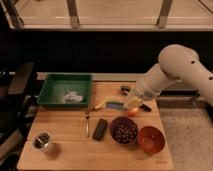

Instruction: Wipe tray with sponge

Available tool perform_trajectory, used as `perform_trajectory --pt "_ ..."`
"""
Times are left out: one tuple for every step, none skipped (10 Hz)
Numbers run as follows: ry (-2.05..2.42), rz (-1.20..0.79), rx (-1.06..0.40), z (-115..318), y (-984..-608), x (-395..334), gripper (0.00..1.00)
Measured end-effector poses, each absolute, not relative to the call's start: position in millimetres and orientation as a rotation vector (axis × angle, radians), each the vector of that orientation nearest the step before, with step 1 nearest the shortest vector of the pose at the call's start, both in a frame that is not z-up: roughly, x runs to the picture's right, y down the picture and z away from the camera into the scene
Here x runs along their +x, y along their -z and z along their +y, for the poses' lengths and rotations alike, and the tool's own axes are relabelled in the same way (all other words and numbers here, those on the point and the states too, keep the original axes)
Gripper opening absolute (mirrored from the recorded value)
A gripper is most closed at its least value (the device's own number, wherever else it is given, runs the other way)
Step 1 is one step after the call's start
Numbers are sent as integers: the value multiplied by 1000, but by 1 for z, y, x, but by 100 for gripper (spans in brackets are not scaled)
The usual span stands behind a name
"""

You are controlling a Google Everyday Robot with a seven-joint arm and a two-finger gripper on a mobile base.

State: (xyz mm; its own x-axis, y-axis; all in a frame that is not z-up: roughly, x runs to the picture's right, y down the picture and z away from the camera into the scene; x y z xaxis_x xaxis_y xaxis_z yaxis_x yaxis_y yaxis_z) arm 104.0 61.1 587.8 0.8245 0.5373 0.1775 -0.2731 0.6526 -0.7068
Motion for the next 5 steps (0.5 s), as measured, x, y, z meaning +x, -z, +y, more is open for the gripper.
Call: perform_trajectory --pt "-465 -409 -723 55 -594 97 0" --pt "-456 -422 -723 46 -603 90 0" --pt "-443 -431 -722 34 -615 82 0" --pt "-431 -440 -722 23 -625 74 0" --pt "-409 -462 -719 2 -643 59 0"
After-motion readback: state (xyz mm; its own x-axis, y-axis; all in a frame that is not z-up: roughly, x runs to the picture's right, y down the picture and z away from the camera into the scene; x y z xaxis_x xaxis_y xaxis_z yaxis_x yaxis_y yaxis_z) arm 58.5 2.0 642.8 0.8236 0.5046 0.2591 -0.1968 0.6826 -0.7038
